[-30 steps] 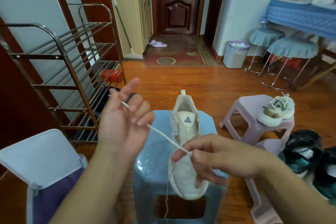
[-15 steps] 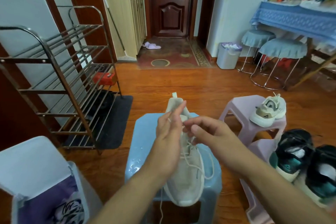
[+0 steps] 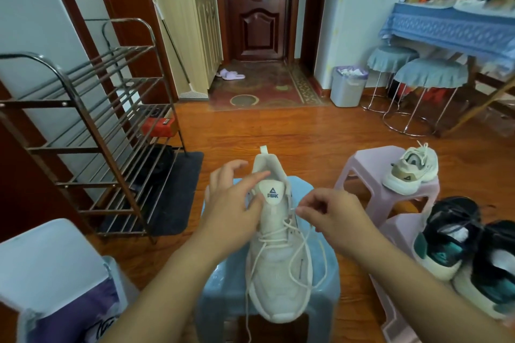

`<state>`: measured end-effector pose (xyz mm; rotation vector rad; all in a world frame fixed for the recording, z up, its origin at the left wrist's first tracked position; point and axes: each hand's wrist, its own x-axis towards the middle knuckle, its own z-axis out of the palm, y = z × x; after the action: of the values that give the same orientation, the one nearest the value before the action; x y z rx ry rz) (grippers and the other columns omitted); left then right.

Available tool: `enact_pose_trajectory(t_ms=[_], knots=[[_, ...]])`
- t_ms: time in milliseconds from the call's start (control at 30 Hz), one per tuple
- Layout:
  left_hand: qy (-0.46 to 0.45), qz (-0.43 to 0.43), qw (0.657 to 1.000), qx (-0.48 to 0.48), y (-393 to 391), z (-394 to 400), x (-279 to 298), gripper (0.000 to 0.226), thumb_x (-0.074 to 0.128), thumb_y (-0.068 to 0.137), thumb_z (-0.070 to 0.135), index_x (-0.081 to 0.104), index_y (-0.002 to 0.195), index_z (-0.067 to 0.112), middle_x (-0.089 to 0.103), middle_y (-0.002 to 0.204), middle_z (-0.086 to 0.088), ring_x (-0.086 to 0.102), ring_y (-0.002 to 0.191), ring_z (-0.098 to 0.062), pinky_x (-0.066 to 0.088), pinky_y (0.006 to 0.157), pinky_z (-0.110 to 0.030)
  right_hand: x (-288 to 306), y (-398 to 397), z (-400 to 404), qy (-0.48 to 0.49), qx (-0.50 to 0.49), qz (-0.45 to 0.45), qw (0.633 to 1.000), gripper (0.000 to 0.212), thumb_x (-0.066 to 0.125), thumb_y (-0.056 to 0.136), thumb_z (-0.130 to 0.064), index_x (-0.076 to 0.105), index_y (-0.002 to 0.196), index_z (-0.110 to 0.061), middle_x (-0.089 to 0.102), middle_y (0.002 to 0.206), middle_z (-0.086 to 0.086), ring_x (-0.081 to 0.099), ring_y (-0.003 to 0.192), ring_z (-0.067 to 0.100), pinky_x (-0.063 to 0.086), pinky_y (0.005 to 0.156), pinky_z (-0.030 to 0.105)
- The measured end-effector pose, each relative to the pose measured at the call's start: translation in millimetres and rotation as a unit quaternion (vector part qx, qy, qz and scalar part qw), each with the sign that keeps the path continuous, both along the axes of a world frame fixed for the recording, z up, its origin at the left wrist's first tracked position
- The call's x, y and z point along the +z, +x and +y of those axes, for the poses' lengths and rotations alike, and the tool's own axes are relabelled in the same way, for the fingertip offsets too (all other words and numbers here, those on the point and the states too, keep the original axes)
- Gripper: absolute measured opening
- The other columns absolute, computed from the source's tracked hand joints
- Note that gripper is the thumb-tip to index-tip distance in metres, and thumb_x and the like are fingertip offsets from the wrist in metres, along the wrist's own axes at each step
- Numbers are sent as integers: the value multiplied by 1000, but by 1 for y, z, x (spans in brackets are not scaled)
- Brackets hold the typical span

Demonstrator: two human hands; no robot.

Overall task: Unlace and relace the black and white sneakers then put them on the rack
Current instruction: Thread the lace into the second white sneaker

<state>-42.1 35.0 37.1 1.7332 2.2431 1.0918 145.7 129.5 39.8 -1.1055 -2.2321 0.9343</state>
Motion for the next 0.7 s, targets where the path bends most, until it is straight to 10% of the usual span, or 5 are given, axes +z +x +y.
enact_pose_trajectory(t_ms=[167, 300, 533, 700], knots=[[-42, 74, 996, -11, -7, 15, -10, 33, 54, 102, 39, 58, 134, 44, 35, 147, 15, 20, 138, -9, 15, 104, -26, -13, -17, -10, 204, 0, -16, 979, 9, 77, 85, -21, 73, 83, -28, 56, 76, -15, 54, 73, 5, 46, 67, 25], [-28, -49, 998, -17, -12, 16, -15, 26, 62, 98, 27, 63, 121, 39, 47, 126, 21, 38, 121, -1, 31, 100, -21, -27, -31, -16, 280, -36, -31, 959, 11, 84, 76, -17, 75, 78, -22, 43, 80, -12, 44, 79, 11, 33, 67, 20], [10, -155, 987, -27, -9, 18, -17, 29, 65, 95, 17, 62, 118, 35, 53, 121, 20, 52, 113, 3, 50, 100, -32, -32, -41, -25, 86, -92, 25, 992, 8, 77, 87, -26, 74, 84, -33, 47, 86, -16, 44, 90, 2, 32, 74, 10], [-21, -39, 997, -62, -8, 3, -18, 13, 64, 92, 20, 56, 94, 30, 42, 131, 18, 51, 108, 0, 52, 86, -31, -32, -48, -26, -27, -115, 116, 986, 32, 82, 82, -21, 66, 70, -46, 57, 91, -8, 55, 92, 5, 38, 80, 12]])
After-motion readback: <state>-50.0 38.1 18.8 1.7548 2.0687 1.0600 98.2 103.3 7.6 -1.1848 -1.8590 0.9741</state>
